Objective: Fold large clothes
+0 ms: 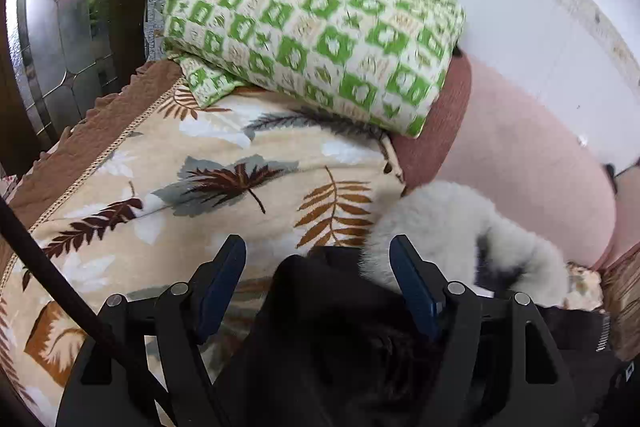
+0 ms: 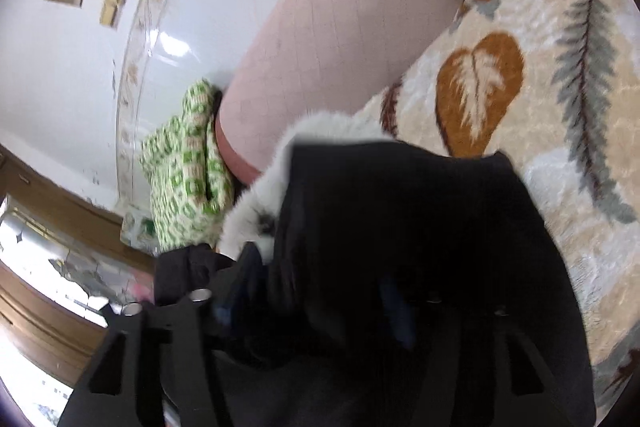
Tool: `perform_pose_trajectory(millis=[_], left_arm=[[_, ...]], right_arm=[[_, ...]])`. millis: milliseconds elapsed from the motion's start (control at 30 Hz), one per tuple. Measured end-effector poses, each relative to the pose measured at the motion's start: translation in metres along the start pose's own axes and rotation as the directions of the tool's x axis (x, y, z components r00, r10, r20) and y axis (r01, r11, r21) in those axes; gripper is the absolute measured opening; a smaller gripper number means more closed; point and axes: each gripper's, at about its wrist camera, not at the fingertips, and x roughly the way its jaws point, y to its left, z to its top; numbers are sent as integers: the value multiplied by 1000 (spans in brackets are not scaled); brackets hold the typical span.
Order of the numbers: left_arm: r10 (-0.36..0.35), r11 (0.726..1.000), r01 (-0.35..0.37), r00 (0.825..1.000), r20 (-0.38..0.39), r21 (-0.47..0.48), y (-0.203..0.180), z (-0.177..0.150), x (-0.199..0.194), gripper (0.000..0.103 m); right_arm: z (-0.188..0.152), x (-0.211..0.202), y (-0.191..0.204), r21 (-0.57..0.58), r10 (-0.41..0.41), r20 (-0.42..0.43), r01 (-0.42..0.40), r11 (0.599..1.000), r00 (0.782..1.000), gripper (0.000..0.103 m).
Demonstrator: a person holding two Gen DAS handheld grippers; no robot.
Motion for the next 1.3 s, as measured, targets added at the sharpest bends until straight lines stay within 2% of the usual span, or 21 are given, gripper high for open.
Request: perform_pose_trajectory(millis=[67,200,300,367,433,500,533,567,633,767,933,1200,1300], left_arm=[[-20,1000,20,1000,10,-17,6,-2,-19,74],[-30,1000,30,999,39,7,16,-31,-69,74],[-16,1000,15,997,69,12,28,-69,-101,78],[-1,1000,1,996,85,-4,40,-98,-113,78],[10,1000,-9,995,97,-11,49,-118,-116,78],[31,999,-32,993,117,12,54,-130,-114,78],[49,998,-55,989,136,37,54,-133,-112,78],[82,993,-93,985,151,67,53,-135,-109,78],[106,985,-127,979,173,116,51,-136,-105,78],[127,975,-161,969,214,151,51,-135,-101,79],[104,985,-124,981,161,119,63,-131,-94,78],[105,992,-112,988,115,57,80,-128,-83,78],[111,992,-116,989,92,53,82,-128,-75,78]], right_arm=[[2,-15,7,-9,-20,69,21,1000,997,89],[0,-51,42,-109,-87,211,112,988,974,91],[-15,-63,81,-237,-58,233,114,965,971,91],[-37,-62,113,-358,-42,212,118,926,976,89],[-65,-55,141,-474,-47,175,126,871,983,78],[-95,-46,158,-557,-62,132,125,821,989,59],[-114,-39,167,-595,-80,101,125,794,992,53],[-127,-36,169,-618,-94,84,126,776,992,43],[-152,-29,171,-652,-130,81,151,743,988,40],[-183,-10,165,-685,-229,130,255,683,965,40],[-178,18,156,-648,-303,156,329,687,940,40],[-156,66,145,-653,-415,135,396,646,900,40],[-147,85,138,-635,-439,117,407,657,891,40]])
